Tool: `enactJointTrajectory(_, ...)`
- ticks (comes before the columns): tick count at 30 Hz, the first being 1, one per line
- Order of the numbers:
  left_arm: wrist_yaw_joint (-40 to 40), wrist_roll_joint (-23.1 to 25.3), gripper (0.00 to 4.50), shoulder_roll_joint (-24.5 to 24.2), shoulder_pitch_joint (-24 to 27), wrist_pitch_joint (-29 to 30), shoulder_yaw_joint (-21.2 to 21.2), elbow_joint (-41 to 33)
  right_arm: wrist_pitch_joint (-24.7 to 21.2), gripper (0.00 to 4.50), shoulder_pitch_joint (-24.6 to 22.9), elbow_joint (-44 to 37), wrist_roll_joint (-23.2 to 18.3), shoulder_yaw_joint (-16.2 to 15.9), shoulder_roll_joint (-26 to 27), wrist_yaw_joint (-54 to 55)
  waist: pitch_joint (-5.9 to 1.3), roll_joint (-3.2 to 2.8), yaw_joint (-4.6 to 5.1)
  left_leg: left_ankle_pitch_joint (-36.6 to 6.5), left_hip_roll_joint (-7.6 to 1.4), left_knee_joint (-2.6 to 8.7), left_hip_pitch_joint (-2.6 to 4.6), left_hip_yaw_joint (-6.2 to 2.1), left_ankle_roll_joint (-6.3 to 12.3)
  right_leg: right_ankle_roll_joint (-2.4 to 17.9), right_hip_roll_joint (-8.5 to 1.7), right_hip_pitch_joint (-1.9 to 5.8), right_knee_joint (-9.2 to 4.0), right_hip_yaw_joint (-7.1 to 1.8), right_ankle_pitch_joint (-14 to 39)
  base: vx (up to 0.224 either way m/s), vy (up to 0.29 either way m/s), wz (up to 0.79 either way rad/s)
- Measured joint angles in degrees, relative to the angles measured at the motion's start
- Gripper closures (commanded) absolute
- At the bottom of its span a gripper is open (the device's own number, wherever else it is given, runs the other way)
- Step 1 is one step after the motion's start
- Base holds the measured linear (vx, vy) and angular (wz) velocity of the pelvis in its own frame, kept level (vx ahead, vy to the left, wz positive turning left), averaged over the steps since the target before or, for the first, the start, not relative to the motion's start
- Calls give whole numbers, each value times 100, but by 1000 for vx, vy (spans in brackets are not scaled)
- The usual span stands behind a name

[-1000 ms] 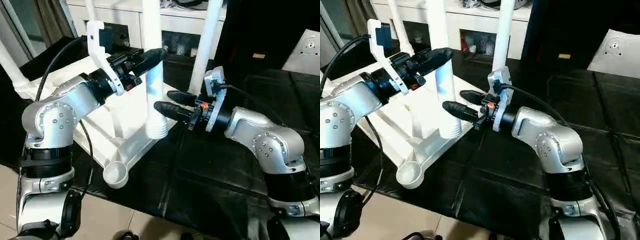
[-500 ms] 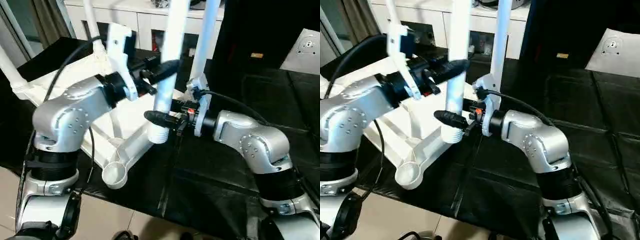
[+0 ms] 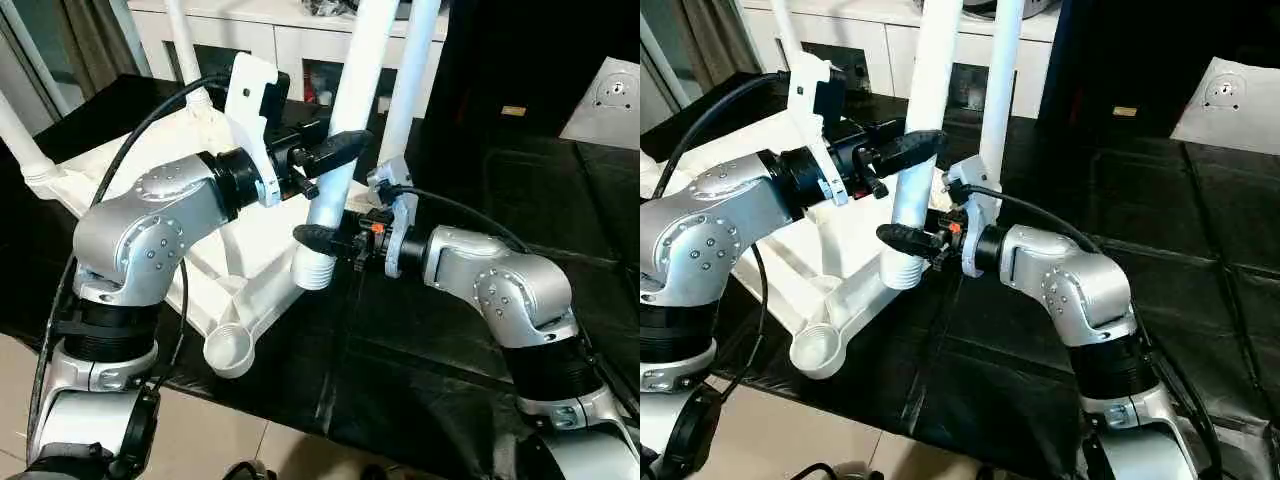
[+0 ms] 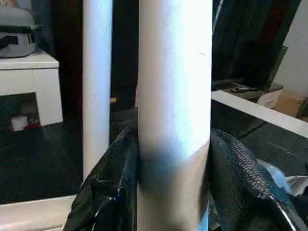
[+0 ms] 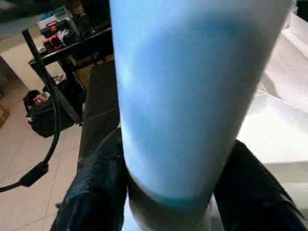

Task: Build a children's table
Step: Pick table leg

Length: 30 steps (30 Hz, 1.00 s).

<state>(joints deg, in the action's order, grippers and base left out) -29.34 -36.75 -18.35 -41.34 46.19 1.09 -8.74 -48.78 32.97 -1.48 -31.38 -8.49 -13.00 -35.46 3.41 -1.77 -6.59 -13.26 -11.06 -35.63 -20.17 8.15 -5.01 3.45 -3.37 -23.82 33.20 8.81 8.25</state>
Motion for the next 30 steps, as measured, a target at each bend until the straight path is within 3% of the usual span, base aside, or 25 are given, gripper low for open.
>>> enactJointTrajectory(5, -13, 36, 272, 22, 0, 1, 0, 1, -4, 255, 0, 25, 1, 12, 16, -3, 0, 0, 0, 0, 0, 0, 0, 0, 0, 0, 0, 0, 0, 0, 0, 0, 0, 0)
enactJointTrajectory(6, -14, 41, 272, 21, 0, 2, 0, 2, -5, 222, 2, 44, 0, 23, 49, 3, 0, 0, 0, 0, 0, 0, 0, 0, 0, 0, 0, 0, 0, 0, 0, 0, 0, 0)
enactJointTrajectory(11, -57, 46, 272, 43, 0, 3, 38, -32, -112, 180, 44, 215, -3, 60, 153, 76, 0, 0, 3, 0, 0, 0, 0, 0, 0, 1, 0, 0, 0, 0, 0, 0, 0, 0)
enactJointTrajectory(12, -64, 46, 272, 45, 0, 3, 59, -36, -128, 155, 44, 231, -3, 59, 157, 99, 0, 0, 3, 0, 0, 0, -1, 0, 0, 1, 0, -1, 0, 0, 0, 0, 0, 0)
enactJointTrajectory(20, -168, 87, 272, 9, 0, 0, 115, -37, -208, 146, 44, 231, 1, 70, 160, 142, 0, 0, 2, 0, 0, 0, 1, 0, -1, 1, 0, 0, 1, -1, -1, 0, 0, 0)
enactJointTrajectory(21, -179, 106, 272, -10, 0, 0, 140, -37, -213, 173, 44, 233, 1, 70, 161, 141, 0, 0, 2, 0, 0, 0, 1, 0, -1, 1, 0, 0, 1, 0, -1, 0, 0, 0)
enactJointTrajectory(30, -238, 171, 272, -50, 0, -32, 161, -36, -214, 249, 44, 233, -7, 62, 216, 124, 0, 0, 4, 0, 0, 0, 1, -1, -1, 2, 0, 0, 2, -1, -1, 0, 0, 0)
